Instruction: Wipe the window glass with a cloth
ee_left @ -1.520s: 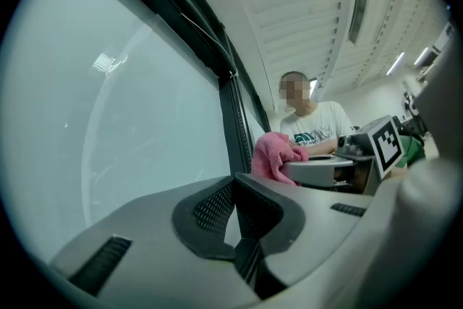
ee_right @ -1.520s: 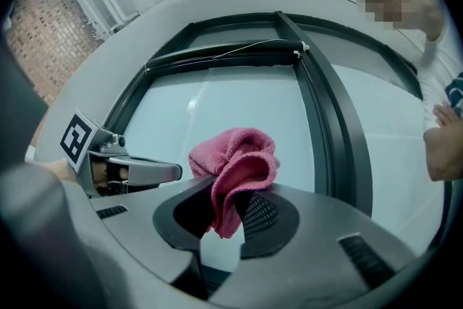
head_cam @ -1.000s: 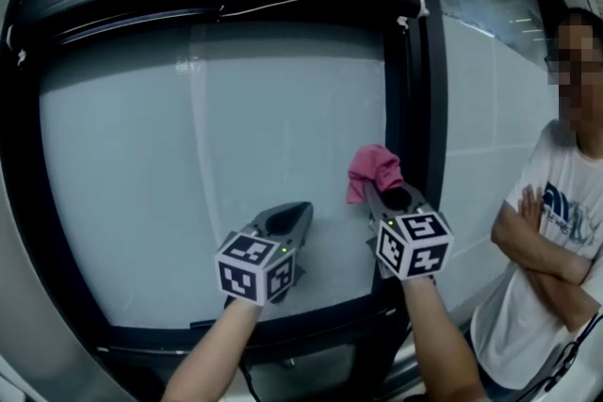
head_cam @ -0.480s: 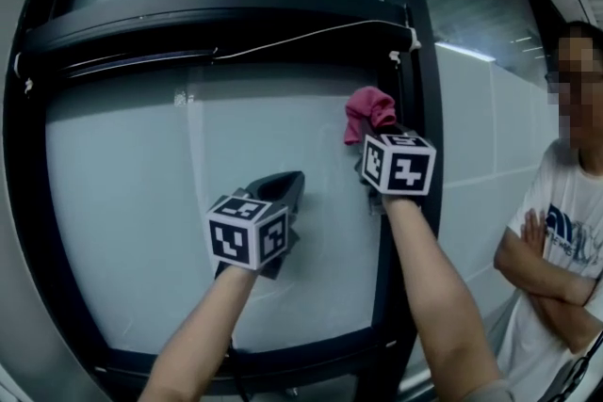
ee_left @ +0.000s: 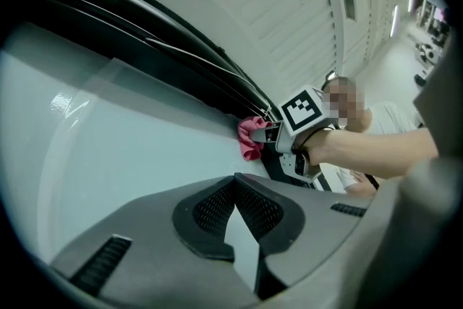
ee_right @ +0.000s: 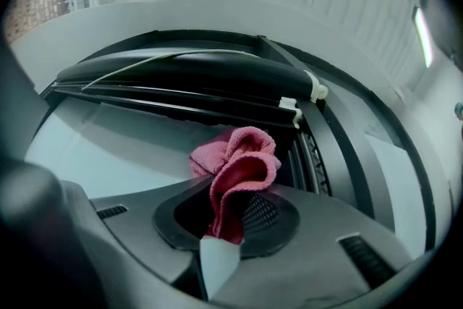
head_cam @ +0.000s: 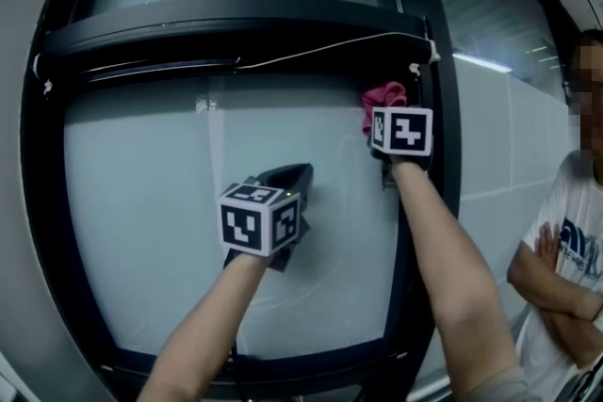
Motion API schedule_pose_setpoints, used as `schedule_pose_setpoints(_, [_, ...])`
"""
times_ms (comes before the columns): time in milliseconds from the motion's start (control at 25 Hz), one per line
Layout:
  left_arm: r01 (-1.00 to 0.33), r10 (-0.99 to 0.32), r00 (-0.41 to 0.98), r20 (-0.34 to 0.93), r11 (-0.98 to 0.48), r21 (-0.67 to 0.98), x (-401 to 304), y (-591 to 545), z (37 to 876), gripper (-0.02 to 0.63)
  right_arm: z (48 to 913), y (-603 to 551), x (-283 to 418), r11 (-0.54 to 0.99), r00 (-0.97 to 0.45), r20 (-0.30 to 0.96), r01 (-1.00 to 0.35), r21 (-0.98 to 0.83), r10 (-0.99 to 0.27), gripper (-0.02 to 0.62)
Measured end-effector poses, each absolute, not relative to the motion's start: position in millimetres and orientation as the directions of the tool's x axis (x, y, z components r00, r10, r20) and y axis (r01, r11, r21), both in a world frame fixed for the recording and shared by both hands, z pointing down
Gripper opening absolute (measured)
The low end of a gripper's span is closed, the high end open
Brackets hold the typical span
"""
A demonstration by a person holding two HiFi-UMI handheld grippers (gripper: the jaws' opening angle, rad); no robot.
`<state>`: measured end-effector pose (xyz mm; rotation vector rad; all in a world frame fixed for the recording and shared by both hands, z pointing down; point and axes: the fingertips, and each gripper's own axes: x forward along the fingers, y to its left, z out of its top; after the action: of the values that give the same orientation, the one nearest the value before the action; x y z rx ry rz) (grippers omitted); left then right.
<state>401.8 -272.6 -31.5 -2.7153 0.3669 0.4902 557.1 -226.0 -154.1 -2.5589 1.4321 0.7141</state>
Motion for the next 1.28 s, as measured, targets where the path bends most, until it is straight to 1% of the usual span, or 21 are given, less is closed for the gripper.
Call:
schedule_pose_setpoints(120, [-0.342,-0.216,0.898,-0.385,-0.891,-0.298,395,-279,-32,0.006,-160,-235,547,-0.527,0.413,-0.446,-0.833,0.166,-0.794,0.059])
schedule_pose_setpoints(160, [-0.353,-0.227,0.894,-0.387,-0.888,-0.296,393,-281,-33,0.006,-161,-236,542,-0.515,0.397,-0.449,-0.838,0.178,-0.801,0.047])
schedule_pose_setpoints(320, [-0.401,-0.280,0.878,-0.389,-0.873,-0.278,381,-293,-33,0.006,-168,-238,526,-0.532,0.365,-0.485,-0.804,0.267,-0.795,0.044])
schedule_pose_setpoints(360, [-0.416,-0.295,0.872,-0.390,-0.868,-0.273,376,-296,-32,0.006,-168,-240,522,-0.529,0.353,-0.490,-0.800,0.284,-0.797,0.035])
schedule_pose_setpoints(480, [-0.459,-0.341,0.854,-0.394,-0.850,-0.259,363,-303,-28,0.006,-167,-248,512,-0.495,0.303,-0.500,-0.811,0.312,-0.811,0.017])
schedule_pose_setpoints(680, [-0.509,-0.392,0.828,-0.402,-0.825,-0.244,341,-307,-24,0.006,-163,-255,484,-0.419,0.192,-0.505,-0.822,0.386,-0.841,0.014])
schedule_pose_setpoints(920, [-0.539,-0.419,0.816,-0.399,-0.801,-0.261,296,-316,-20,0.006,-154,-281,437,-0.324,0.090,-0.472,-0.836,0.443,-0.877,0.014])
schedule_pose_setpoints(1280, [-0.597,-0.474,0.777,-0.415,-0.763,-0.247,202,-351,-25,0.006,-148,-339,332,-0.154,-0.068,-0.386,-0.842,0.517,-0.920,0.014])
